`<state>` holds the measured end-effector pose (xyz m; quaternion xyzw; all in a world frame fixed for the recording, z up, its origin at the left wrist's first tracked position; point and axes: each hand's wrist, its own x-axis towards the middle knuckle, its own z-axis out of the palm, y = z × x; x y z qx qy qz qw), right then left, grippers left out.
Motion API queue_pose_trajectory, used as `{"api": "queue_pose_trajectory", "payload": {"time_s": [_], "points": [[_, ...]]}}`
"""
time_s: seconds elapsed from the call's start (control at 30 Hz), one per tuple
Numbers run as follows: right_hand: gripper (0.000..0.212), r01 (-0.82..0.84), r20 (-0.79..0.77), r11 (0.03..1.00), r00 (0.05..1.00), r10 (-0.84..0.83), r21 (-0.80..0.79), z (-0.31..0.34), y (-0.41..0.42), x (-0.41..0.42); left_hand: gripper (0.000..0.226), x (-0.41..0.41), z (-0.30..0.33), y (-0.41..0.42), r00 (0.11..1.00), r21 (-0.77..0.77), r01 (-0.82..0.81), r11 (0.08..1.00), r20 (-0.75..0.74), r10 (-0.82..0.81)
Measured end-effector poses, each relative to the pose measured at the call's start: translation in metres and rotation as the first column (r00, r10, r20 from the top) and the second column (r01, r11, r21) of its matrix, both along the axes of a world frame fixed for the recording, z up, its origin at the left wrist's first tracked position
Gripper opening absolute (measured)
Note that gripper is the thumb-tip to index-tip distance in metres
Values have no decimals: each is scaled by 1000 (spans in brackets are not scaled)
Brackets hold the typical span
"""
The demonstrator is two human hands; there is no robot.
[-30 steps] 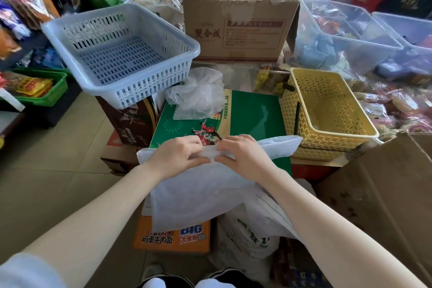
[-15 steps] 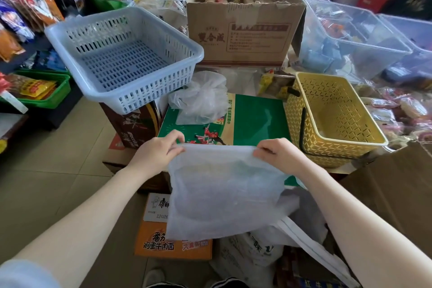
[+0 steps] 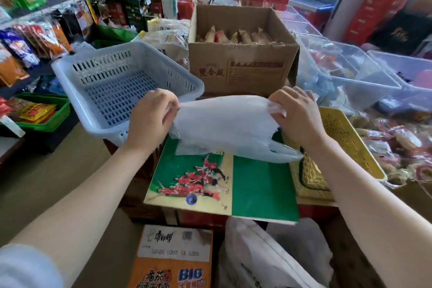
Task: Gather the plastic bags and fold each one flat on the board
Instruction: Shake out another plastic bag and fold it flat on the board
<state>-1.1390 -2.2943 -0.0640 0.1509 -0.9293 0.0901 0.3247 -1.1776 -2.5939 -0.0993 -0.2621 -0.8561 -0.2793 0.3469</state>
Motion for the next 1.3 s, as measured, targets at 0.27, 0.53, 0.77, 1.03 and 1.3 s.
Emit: {"api": "queue_pose_trajectory", "payload": {"time_s": [0.27,0.53,0.77,1.03,1.3], "points": [[33,-136,723,933,672,-160,333,-130,-31,56,33,29,-131,-38,944,-393,280,876,280,-176],[34,-62,832,998,552,53,-23,-177,-85,40,27,57,-194,-61,837,-257,250,933,542,-75],[43,-209,773,977,611,172,-52,-199,-168,-54,25,73,-208,-90,663,106,23,994,743,-94],[63,-250,834,962,549,50,106,-261,-210,-56,29,40,-212,-82,223,165,-484,860,973,-61],[67,-147,769,971,637,-54,190,-280,-186,-56,16,53,-215,-98,369,64,-273,960,928,43]]}}
